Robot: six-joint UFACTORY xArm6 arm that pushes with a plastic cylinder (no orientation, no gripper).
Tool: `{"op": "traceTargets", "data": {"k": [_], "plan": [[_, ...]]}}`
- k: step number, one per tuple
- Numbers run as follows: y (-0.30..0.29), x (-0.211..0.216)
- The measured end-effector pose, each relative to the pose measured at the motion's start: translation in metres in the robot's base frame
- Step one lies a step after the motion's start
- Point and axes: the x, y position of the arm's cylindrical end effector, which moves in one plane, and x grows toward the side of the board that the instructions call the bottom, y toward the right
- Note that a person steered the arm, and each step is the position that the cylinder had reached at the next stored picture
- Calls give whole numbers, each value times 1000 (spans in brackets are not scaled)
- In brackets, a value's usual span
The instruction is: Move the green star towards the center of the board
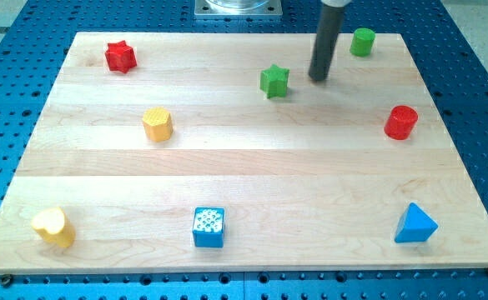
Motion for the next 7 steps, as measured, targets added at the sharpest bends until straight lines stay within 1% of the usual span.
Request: {"op": "traceTargets", "data": {"k": [1,2,4,5,6,7], "plan": [[-48,26],[-82,43],[-82,23],[-85,19],[-86,29],[-93,48]]}}
